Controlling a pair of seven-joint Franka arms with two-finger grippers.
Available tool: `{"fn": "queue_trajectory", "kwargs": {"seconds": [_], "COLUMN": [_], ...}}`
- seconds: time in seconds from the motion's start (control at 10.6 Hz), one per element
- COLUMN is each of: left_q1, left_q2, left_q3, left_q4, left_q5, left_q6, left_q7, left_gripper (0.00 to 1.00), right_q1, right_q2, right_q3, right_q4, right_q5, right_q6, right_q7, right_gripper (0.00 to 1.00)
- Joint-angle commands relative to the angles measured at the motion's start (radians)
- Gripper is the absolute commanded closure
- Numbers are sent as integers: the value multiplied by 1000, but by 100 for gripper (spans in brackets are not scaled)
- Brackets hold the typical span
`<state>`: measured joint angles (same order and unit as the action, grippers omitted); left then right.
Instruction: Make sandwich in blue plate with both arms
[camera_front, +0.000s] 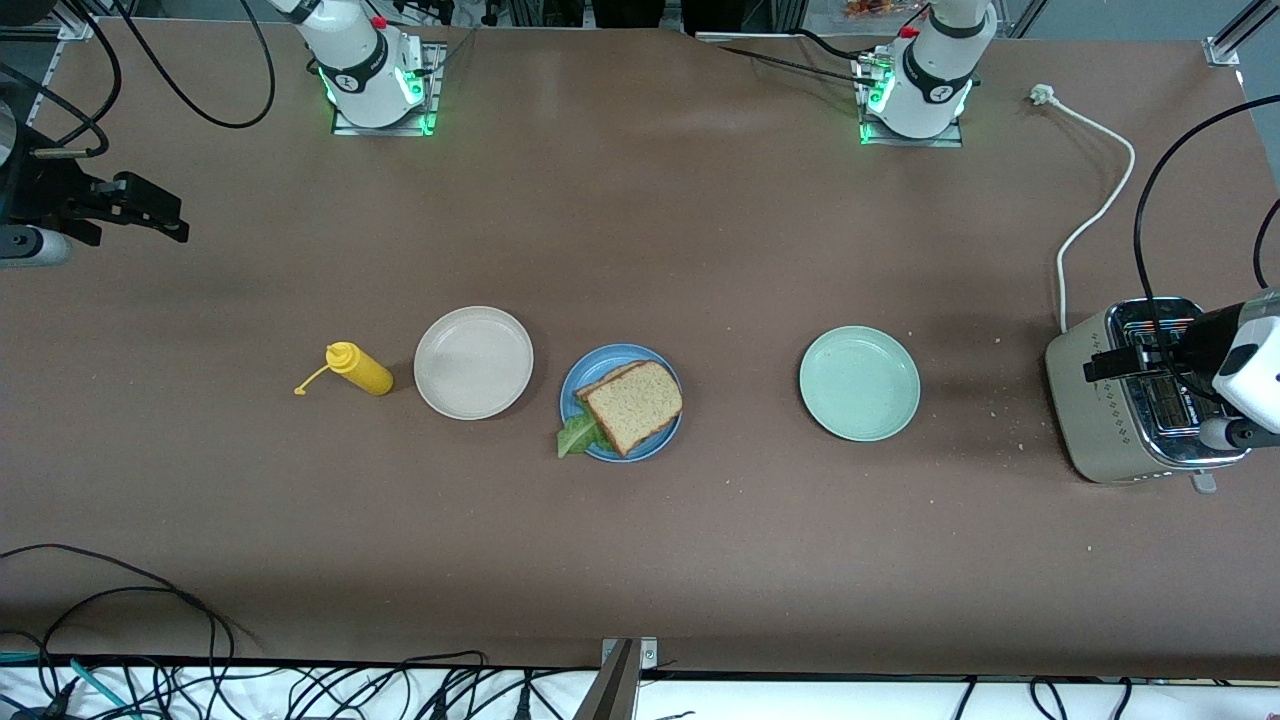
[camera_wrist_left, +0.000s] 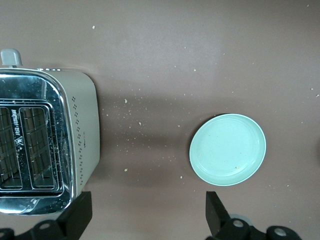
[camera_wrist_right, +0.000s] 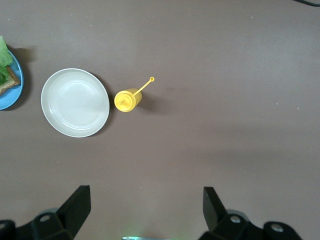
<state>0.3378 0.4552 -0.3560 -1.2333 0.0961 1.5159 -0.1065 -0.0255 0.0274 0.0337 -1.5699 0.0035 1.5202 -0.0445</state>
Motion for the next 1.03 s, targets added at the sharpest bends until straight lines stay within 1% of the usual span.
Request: {"fn": "queue_trajectory", "kwargs": {"seconds": [0.0, 0.94], "left_q1": [3, 4], "left_q2": [-23, -24], "left_q3": [3, -15], "left_q4": [-14, 0], "left_q5": [-21, -12], "left_q6": [-3, -3], "left_q7": [21, 22], "left_gripper": [0, 0], "right_q1": [-7, -16], "right_q2": [-3, 3], "right_q3": [2, -1], "right_q4": [7, 13], "right_q5": [-17, -5], "right_q6": [-2, 9], "right_q7": [14, 15], "right_gripper": [0, 0]}}
